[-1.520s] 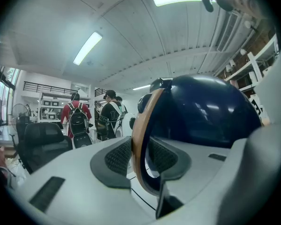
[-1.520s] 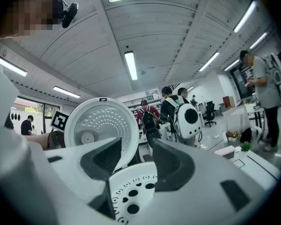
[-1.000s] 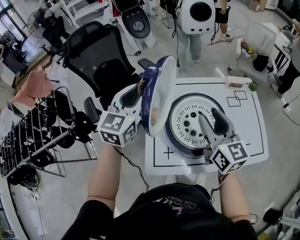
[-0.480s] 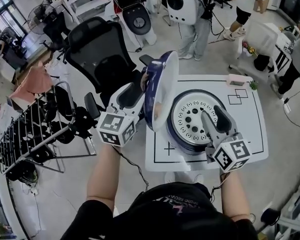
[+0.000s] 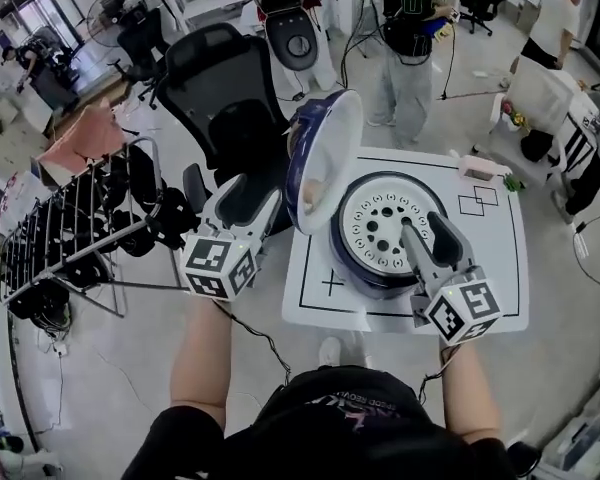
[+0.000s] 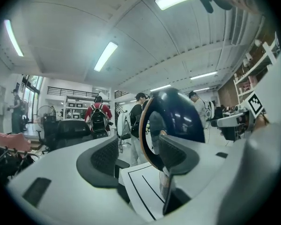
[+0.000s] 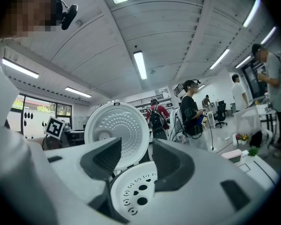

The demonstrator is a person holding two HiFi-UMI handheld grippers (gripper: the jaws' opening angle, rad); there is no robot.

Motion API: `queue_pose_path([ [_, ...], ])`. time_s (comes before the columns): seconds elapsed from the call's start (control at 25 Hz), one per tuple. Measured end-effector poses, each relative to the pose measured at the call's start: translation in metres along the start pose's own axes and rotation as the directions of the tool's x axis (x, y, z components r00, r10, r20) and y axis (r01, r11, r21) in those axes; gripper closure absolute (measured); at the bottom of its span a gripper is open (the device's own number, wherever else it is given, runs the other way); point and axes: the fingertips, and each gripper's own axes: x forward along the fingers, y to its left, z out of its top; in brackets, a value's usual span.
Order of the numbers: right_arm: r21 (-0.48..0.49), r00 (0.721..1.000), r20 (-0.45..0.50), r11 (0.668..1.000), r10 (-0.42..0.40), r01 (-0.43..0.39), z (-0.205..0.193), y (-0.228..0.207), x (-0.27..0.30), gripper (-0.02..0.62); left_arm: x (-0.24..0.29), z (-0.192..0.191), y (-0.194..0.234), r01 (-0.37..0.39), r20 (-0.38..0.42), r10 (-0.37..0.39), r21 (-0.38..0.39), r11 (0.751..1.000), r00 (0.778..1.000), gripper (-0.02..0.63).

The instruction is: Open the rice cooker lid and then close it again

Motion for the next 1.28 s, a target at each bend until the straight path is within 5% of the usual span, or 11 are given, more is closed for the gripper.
queue_pose_path([
  [0.32, -0.009, 0.997, -0.002, 0.997, 0.079, -0.079, 0.004, 0.0, -0.055, 0.399, -0.061, -0.002, -0.061, -0.066, 0.001, 0.066, -0.012, 0.998, 0.998, 0.305],
  [0.84, -0.015, 0.987, 0.01, 0.987, 0.162, -0.162, 0.001, 0.012, -0.137, 0.397, -0.121, -0.017, -0.199, -0.003, -0.008, 0.003, -0.046, 0.999, 1.0, 0.298],
  [1.28, -0.004, 0.982, 0.029, 0.983, 0.184, -0.184, -0.002, 0.009, -0.18, 0.397, -0.143, -0.012, -0.252, 0.003, 0.005, -0.003, -0.032, 0.999, 1.0, 0.297],
])
